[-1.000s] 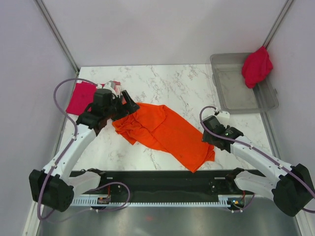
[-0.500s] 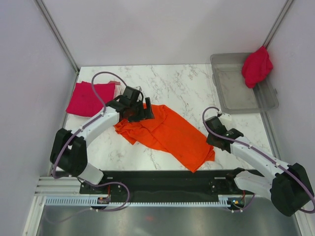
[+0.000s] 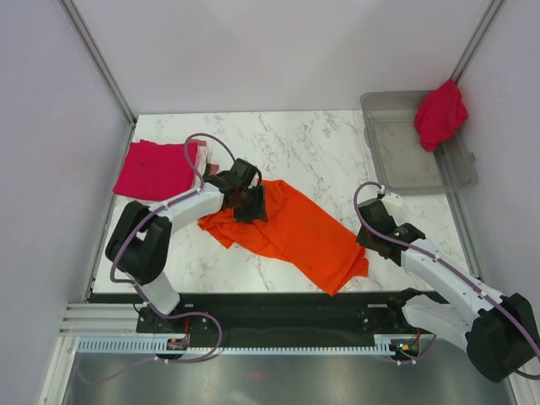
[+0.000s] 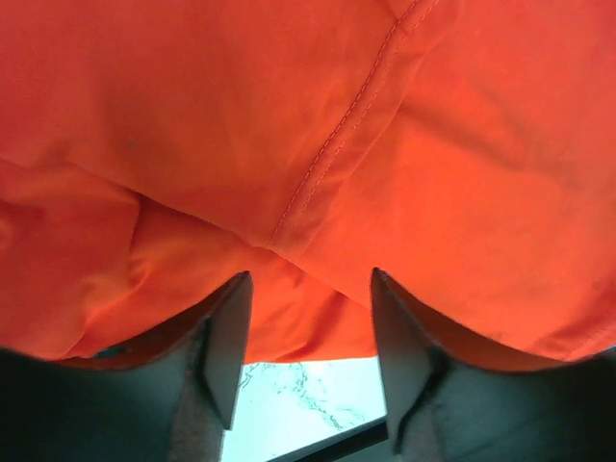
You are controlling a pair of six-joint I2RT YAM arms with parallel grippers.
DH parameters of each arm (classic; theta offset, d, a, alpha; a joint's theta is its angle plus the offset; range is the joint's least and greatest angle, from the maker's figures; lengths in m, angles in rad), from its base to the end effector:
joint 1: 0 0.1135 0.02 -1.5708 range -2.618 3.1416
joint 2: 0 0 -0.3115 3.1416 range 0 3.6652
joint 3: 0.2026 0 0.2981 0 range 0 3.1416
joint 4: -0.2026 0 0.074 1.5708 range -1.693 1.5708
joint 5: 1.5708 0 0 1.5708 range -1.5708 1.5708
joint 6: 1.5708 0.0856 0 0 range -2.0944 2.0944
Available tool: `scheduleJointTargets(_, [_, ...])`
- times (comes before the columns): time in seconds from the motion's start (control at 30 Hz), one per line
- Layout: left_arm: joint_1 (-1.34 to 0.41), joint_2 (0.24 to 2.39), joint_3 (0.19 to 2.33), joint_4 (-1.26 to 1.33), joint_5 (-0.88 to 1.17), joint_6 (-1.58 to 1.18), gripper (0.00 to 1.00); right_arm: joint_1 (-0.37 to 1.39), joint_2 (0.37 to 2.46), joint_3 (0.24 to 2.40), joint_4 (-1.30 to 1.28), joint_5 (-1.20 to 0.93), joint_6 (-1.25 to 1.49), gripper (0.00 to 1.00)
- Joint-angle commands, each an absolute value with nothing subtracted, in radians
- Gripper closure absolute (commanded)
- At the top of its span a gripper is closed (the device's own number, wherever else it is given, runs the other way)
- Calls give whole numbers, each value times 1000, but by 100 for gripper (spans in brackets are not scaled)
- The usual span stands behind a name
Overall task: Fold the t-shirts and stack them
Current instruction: Flatten the tshirt out
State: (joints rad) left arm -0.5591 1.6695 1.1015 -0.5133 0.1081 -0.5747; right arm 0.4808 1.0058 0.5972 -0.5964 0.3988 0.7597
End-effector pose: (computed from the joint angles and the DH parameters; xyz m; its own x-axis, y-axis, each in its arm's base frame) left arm 0.3375 -0.2221 0.1765 -0.9380 -0.0506 -0.3429 0.0720 0.9393 -0.3355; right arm 0.2166 0.0755 0.1866 -0.7091 0.3460 -0.6144 0.3403 0.9311 0.1315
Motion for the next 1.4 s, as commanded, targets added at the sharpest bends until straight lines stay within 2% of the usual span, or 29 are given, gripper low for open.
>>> scheduleJointTargets(0.0, [-569, 1713, 1131, -477, 138, -566, 43, 477, 991, 612, -574, 400, 742, 100])
scheduleJointTargets(0.2, [-569, 1770, 1150, -476, 89, -575, 46, 476, 957, 612, -577, 399, 735, 100])
scheduleJointTargets(0.3, [-569, 1775, 1157, -472, 68, -577, 66, 474, 948, 614, -581, 399, 733, 100])
scheduleJointTargets(0.47, [-568, 1763, 1175, -474, 32, -572, 82, 474, 943, 612, -588, 406, 727, 100])
scheduleJointTargets(0.53, [-568, 1766, 1193, -474, 32, -566, 96, 474, 943, 612, -586, 407, 727, 100])
scheduleJointTargets(0.57, [-568, 1766, 1200, -479, 34, -563, 98, 474, 943, 614, -586, 407, 727, 100])
scheduleJointTargets(0.87, [-551, 1714, 1235, -529, 29, -548, 98, 472, 943, 615, -589, 428, 729, 100])
scheduleJointTargets(1.1, [-450, 1664, 1265, -548, 93, -535, 98, 462, 971, 641, -583, 483, 730, 100])
scheduleJointTargets(1.37, [-336, 1643, 1439, -574, 186, -568, 98, 368, 1138, 796, -512, 480, 684, 100])
